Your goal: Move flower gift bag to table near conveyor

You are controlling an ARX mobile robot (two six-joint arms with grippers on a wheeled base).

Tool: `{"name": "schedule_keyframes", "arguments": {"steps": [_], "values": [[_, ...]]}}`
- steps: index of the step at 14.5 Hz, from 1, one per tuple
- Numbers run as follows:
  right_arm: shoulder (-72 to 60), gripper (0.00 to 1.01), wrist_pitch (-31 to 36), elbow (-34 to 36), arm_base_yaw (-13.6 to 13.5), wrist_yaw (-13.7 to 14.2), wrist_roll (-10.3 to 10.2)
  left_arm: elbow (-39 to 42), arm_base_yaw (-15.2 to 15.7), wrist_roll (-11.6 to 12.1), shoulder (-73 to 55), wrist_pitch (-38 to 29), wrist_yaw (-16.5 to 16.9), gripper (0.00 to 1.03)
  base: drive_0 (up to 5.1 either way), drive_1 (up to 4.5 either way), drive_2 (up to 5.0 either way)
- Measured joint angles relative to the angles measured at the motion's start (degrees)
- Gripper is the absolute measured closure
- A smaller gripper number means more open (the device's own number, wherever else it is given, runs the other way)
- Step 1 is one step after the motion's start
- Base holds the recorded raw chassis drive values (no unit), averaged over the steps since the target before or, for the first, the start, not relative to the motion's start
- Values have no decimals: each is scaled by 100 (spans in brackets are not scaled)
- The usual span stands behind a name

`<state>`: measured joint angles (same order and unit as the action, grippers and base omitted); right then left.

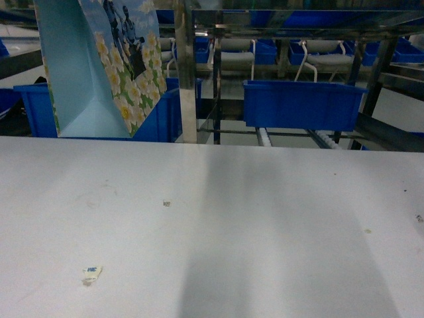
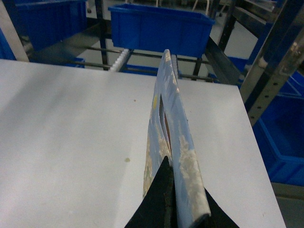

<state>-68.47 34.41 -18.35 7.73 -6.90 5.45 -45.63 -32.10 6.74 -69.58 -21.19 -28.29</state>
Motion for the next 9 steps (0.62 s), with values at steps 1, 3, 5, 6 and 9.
{"name": "schedule_keyframes", "arguments": {"steps": [1,3,5,6,9], "values": [[50,99,-52,103,-68,111,-2,0,0,2,-2,0,0,101,0,0,0],[223,99,-201,15,-258,433,-7,2,0,2,0,2,2,101,0,0,0],[271,99,-186,-33,-286,450,-7,0,0,2,0,-4,0,101,0,0,0],[271,99,-210,-33,-284,455,-7,2,0,2,0,2,0,101,0,0,0],[271,99,-203,-33,-284,457,-7,2,0,2,0,2,2,101,0,0,0]]}}
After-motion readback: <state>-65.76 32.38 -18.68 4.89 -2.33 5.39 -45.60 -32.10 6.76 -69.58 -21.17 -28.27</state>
